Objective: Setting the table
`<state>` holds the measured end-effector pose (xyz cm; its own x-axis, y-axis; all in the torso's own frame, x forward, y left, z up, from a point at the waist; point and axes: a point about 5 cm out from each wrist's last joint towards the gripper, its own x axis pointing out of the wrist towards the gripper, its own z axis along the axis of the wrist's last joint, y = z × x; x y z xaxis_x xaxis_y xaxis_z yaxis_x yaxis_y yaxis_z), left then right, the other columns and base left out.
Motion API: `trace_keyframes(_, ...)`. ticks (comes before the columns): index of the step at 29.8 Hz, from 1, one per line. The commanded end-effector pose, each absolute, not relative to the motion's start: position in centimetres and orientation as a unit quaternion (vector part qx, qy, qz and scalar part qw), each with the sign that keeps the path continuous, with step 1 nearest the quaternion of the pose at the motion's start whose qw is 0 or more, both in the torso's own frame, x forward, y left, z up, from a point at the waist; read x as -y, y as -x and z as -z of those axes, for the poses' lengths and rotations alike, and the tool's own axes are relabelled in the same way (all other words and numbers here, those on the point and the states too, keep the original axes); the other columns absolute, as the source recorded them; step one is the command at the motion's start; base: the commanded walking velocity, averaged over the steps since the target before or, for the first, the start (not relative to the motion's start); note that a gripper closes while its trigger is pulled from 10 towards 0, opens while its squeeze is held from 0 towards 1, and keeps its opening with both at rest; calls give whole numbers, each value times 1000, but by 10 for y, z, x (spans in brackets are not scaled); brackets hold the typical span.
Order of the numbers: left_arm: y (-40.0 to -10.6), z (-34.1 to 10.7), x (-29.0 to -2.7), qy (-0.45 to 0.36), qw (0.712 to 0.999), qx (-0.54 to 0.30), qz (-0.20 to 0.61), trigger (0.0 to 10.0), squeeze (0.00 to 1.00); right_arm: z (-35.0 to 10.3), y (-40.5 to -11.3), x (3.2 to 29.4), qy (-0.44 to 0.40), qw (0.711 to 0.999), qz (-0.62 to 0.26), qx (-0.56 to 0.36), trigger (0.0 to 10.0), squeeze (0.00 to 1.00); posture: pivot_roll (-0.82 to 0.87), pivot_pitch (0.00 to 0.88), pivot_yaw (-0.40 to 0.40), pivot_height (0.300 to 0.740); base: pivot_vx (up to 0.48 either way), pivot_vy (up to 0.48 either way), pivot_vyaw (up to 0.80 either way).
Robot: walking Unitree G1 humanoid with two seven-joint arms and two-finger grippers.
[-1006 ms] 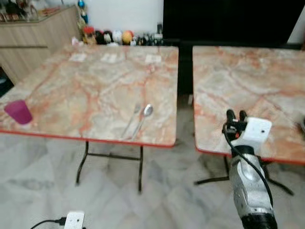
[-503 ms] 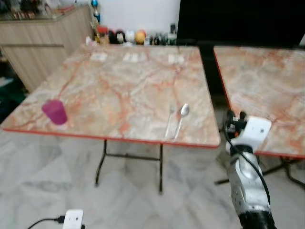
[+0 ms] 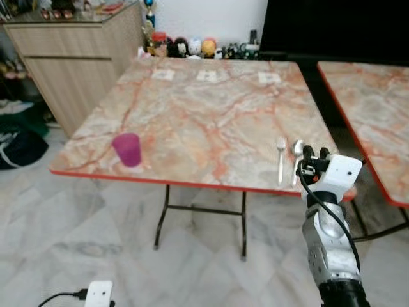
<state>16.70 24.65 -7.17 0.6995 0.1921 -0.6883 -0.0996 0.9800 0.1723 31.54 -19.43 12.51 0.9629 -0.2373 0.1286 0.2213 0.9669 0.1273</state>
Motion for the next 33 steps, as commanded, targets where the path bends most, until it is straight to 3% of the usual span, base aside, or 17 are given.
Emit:
trace_keyframes(1,-165,73,-244,-50,920,-381,-79,10000,0,-126,-315,198,-54,988,121,74,10000,0,-3,0,14,740,0,0,0)
trace_keyframes(25,-166,73,-242,-52,921,-380,-74,10000,0,-125,-315,195,-61,988,121,67,10000,0,-3,0,18,740,270,0,0)
trace_keyframes(33,-165,74,-242,-54,920,-382,-73,10000,0,-113,-319,184,-70,995,64,21,10000,0,-2,2,17,740,0,0,0)
